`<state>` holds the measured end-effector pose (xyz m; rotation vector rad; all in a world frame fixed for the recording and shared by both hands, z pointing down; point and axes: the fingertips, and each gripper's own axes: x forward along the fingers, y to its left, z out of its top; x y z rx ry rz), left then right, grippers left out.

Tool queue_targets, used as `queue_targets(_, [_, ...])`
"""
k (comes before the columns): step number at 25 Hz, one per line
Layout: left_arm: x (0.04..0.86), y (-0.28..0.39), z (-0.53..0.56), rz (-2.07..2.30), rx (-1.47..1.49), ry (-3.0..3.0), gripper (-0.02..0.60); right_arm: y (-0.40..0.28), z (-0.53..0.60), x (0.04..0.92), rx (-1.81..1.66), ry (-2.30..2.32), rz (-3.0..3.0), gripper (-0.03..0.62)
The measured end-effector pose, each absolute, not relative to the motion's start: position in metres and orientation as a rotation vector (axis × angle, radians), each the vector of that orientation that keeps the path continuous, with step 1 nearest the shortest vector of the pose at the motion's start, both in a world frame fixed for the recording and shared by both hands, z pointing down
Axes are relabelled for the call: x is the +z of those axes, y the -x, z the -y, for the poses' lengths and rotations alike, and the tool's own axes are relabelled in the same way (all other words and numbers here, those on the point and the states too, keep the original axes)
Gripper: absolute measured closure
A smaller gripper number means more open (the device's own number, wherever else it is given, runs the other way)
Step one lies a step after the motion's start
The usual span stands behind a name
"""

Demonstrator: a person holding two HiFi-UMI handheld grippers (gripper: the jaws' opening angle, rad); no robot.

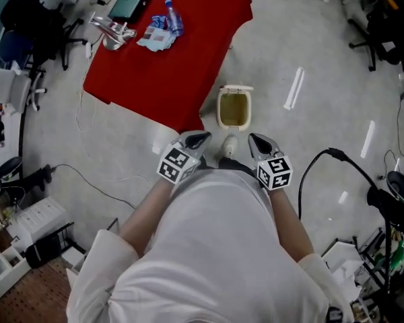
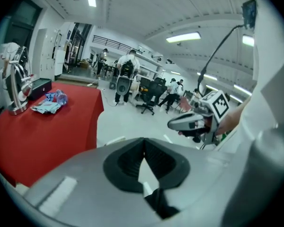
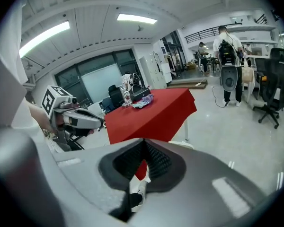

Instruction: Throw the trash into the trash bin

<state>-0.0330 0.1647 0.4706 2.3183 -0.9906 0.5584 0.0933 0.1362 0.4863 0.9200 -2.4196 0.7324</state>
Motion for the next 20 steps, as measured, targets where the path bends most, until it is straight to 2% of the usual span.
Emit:
queue_targets(13, [0.472, 0.039, -0.152, 1.190, 0.536, -2.245, 0.577, -0.104, -0.118, 0.475, 0.702, -0.833, 2.502, 0.592])
queue_targets(20, [0.460, 0.069, -0.128, 1.310, 0.516, -2.222, 0.577, -0.088, -0.103, 0.462, 0.655, -0.784, 2.538, 0.592])
